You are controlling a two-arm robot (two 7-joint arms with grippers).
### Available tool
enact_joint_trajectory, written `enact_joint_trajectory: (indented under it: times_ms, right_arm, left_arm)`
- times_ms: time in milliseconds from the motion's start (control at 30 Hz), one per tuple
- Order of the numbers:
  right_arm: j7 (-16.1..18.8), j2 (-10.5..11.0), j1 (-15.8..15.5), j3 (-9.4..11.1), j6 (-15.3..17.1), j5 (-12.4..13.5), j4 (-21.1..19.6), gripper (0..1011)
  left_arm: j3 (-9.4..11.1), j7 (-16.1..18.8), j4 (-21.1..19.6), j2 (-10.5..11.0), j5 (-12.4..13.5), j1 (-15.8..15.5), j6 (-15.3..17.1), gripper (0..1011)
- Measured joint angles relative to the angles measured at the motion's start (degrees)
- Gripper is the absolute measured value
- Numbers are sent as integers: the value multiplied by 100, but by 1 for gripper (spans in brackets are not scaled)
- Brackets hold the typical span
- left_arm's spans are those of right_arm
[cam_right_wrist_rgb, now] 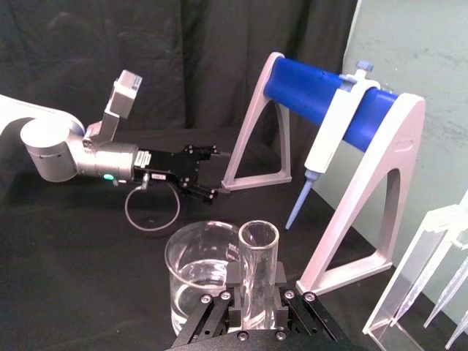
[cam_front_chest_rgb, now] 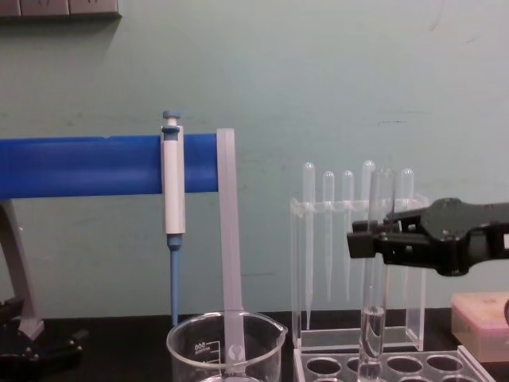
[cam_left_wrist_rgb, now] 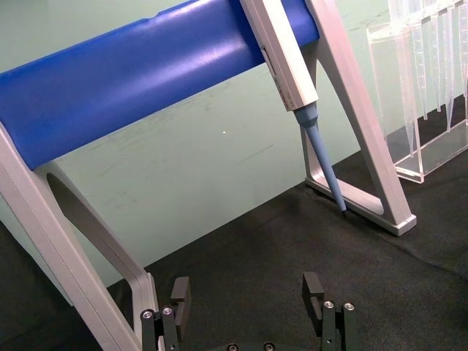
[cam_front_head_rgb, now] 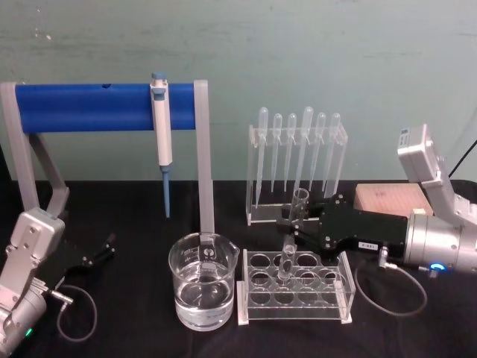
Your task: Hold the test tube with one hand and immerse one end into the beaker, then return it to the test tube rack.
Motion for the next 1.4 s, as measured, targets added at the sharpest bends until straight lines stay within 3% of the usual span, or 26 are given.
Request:
enact_joint_trajectory:
  times_ms: [567, 1400]
  right_arm:
    - [-281, 264, 103, 7, 478, 328, -457, 225]
    - [-373, 306, 517, -180, 782, 501, -539, 225]
  left_arm:
    - [0, 0, 0, 0, 0, 0, 0, 1000]
    - [0, 0, 0, 0, 0, 0, 0, 1000]
